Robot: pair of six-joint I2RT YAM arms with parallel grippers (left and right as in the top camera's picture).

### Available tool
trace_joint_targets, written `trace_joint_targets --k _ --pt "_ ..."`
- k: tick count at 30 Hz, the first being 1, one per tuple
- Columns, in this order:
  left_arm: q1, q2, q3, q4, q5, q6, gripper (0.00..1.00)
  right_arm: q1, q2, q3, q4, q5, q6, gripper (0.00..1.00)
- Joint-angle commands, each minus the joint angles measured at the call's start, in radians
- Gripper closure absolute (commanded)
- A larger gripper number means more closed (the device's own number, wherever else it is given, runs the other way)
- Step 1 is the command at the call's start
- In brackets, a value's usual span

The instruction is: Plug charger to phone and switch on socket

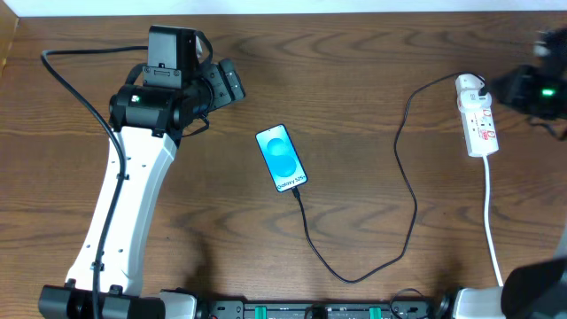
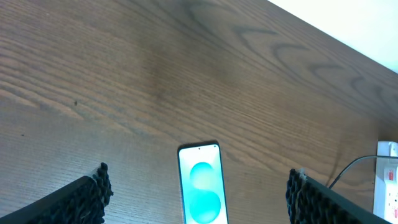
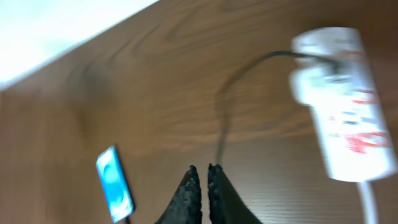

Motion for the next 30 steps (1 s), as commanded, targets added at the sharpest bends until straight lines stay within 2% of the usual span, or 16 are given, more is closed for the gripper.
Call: trace_joint_targets --k 1,3,4,6,7,14,24,30 --pt "0.004 -0.014 0.010 0.000 -0.010 0.005 0.09 0.141 -0.078 0.009 -0.029 0.053 -0.060 0.88" --pt "0.004 -0.014 0.010 0.000 -0.010 0.005 0.09 0.202 -0.098 0.009 -0.043 0.084 -0.060 0.81" --pt "0.004 -0.014 0.010 0.000 -0.010 0.005 0.09 0.230 -0.106 0.009 -0.050 0.090 -0.060 0.69" --pt "0.005 -0.014 0.010 0.000 -0.010 0.005 0.09 0.276 -0.116 0.009 -0.061 0.089 -0.060 0.37" --pt "0.005 -0.014 0.010 0.000 -0.010 0.005 0.09 0.291 -0.117 0.009 -0.068 0.089 -0.060 0.01" --pt "0.005 -0.014 0.010 0.000 -0.010 0.005 0.09 0.357 -0.117 0.009 -0.139 0.091 -0.061 0.01" --pt "0.004 -0.014 0.010 0.000 -0.010 0.005 0.09 0.356 -0.117 0.008 -0.138 0.216 -0.060 0.01" --pt "0.004 -0.014 0.010 0.000 -0.010 0.005 0.09 0.357 -0.128 -0.013 -0.023 0.340 -0.061 0.01"
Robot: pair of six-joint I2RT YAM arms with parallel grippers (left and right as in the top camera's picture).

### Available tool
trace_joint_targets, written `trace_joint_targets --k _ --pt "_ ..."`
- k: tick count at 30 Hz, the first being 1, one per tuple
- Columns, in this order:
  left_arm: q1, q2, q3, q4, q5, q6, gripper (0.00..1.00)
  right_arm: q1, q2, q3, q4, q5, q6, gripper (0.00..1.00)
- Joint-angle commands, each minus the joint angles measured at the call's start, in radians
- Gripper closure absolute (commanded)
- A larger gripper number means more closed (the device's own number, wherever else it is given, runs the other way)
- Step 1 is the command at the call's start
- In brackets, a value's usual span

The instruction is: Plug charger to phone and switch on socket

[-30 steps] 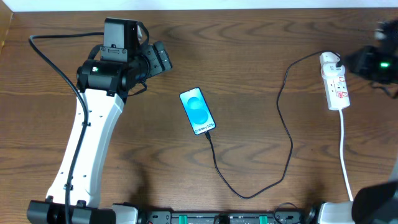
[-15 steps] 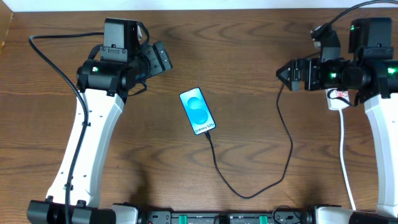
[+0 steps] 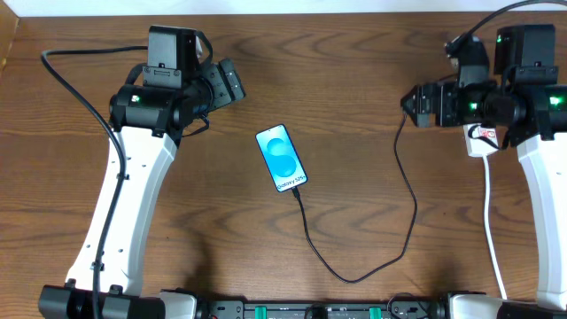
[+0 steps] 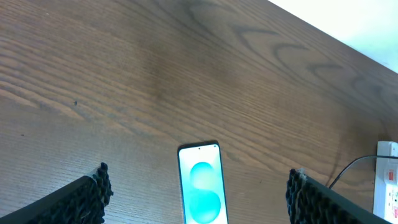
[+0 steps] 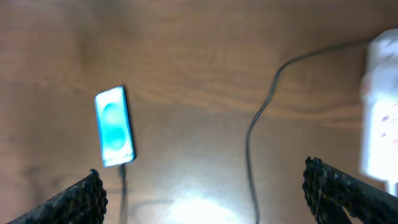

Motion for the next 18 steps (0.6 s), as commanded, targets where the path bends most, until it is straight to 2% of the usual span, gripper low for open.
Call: trace_joint_targets --k 1,5,10,18 --pt "0.004 -0.014 0.010 -0.001 -0.010 0.005 0.09 0.007 -0.030 -0.023 0.093 0.140 -0.008 0.01" --pt "0.004 -0.014 0.010 -0.001 -0.010 0.005 0.09 0.016 -0.100 -0.106 0.241 0.238 -0.008 0.01" --pt "0.004 -0.014 0.010 -0.001 -0.010 0.005 0.09 -0.001 -0.246 -0.279 0.439 0.267 -0.012 0.01" --pt "0.004 -0.014 0.010 -0.001 -0.010 0.005 0.09 -0.019 -0.531 -0.675 0.794 0.297 -0.011 0.01"
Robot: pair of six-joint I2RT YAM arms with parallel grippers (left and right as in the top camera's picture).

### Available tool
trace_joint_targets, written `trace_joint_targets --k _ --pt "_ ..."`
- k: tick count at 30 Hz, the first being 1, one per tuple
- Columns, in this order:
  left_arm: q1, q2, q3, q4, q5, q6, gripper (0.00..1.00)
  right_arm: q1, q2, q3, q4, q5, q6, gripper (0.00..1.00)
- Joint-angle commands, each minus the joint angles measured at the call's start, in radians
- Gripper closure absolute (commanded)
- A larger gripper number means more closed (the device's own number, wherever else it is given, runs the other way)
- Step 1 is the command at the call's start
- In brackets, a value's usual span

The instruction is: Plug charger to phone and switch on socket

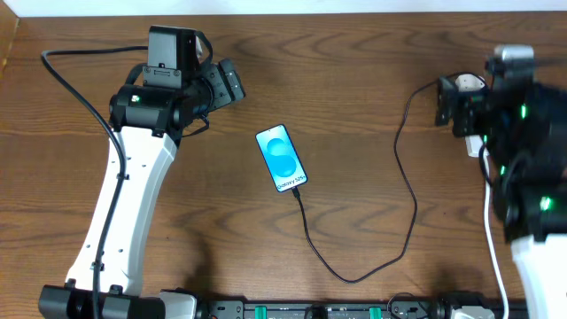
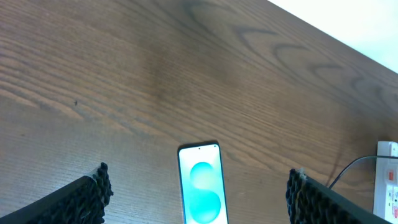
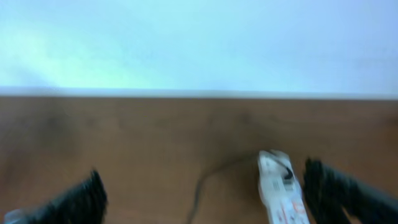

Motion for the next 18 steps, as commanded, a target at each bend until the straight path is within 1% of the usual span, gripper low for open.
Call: trace_joint_targets --k 1,3,4,8,13,18 --pt "0.004 -0.014 0.010 0.000 -0.010 0.005 0.09 -0.014 -0.139 -0.208 0.122 0.029 -0.005 0.01" --pt "0.005 -0.014 0.010 0.000 -0.010 0.005 0.09 -0.017 -0.212 -0.312 0.200 0.031 -0.005 0.01" --pt "0.004 -0.014 0.010 0.000 -0.010 0.005 0.09 -0.017 -0.276 -0.396 0.256 0.037 -0.005 0.01" --pt "0.004 -0.014 0.010 0.000 -0.010 0.005 0.09 -0.017 -0.437 -0.592 0.375 0.056 -0.005 0.01" --pt "0.004 -0.014 0.010 0.000 -0.010 0.005 0.09 -0.017 -0.611 -0.778 0.478 0.063 -0.005 0.01" --pt "0.004 -0.014 0.010 0.000 -0.010 0.005 0.09 -0.016 -0.739 -0.911 0.565 0.063 -0.005 0.01"
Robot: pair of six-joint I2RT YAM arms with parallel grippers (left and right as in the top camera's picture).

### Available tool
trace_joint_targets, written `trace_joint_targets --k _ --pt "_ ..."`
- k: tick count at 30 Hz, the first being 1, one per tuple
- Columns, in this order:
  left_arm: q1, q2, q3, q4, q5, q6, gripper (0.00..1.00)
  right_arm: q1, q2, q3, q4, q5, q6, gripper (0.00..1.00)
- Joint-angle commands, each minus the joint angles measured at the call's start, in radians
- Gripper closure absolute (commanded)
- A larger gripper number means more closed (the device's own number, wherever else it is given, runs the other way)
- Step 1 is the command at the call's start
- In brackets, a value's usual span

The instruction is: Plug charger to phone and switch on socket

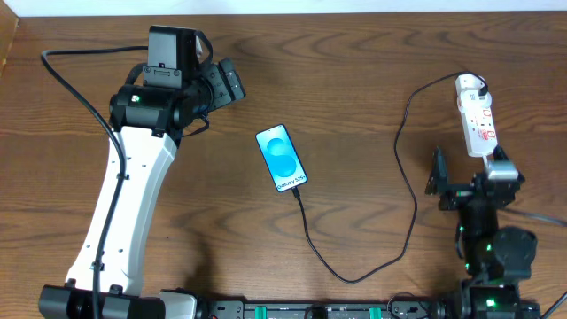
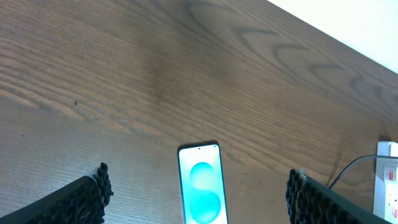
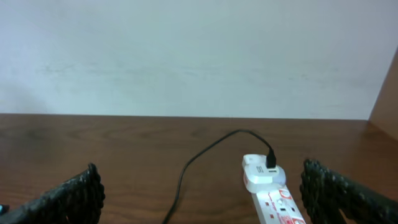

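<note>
The phone (image 1: 281, 158) lies face up mid-table with its screen lit blue, also seen in the left wrist view (image 2: 202, 186). A black cable (image 1: 406, 177) runs from its lower end in a loop to the white charger (image 3: 261, 172) plugged into the white power strip (image 1: 478, 120). My left gripper (image 1: 229, 84) hangs open to the phone's upper left, its fingers (image 2: 71, 202) wide apart. My right gripper (image 3: 201, 186) is open and low at the front right (image 1: 474, 188), facing the strip from a distance. The switch's state cannot be made out.
The brown wooden table (image 1: 354, 53) ends at a pale wall (image 3: 186, 50) behind the strip. The strip's white lead (image 1: 490, 221) runs toward the front edge, past my right arm. The cable loop (image 1: 354, 278) lies near the front edge.
My right arm, which stood over the power strip, now sits back low at the front right, and the strip shows whole. Its gripper is still open. Phone, cable and left arm are unchanged.
My right gripper was shut beside the power strip. Then it was open above the strip, looking toward the phone, and later still over the strip. Now it is drawn back near the front edge. The phone stayed lit with the cable at its end throughout.
</note>
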Motion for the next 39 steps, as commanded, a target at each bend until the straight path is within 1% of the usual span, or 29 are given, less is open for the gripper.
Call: trace_joint_targets --k 1,8,15,20,39 --pt "0.005 -0.014 0.010 -0.001 -0.010 0.005 0.09 -0.005 -0.087 -0.088 0.045 0.012 -0.004 0.01" --pt "0.004 -0.014 0.010 -0.001 -0.010 0.005 0.09 -0.003 -0.219 -0.200 0.058 0.012 -0.004 0.01" --pt "0.005 -0.014 0.010 -0.001 -0.010 0.005 0.09 -0.003 -0.298 -0.198 -0.070 0.012 -0.004 0.01" --pt "0.004 -0.014 0.010 -0.001 -0.010 0.006 0.09 0.003 -0.358 -0.198 -0.251 -0.008 0.000 0.01" --pt "0.005 -0.014 0.010 -0.001 -0.010 0.005 0.09 0.017 -0.360 -0.198 -0.246 -0.007 0.007 0.01"
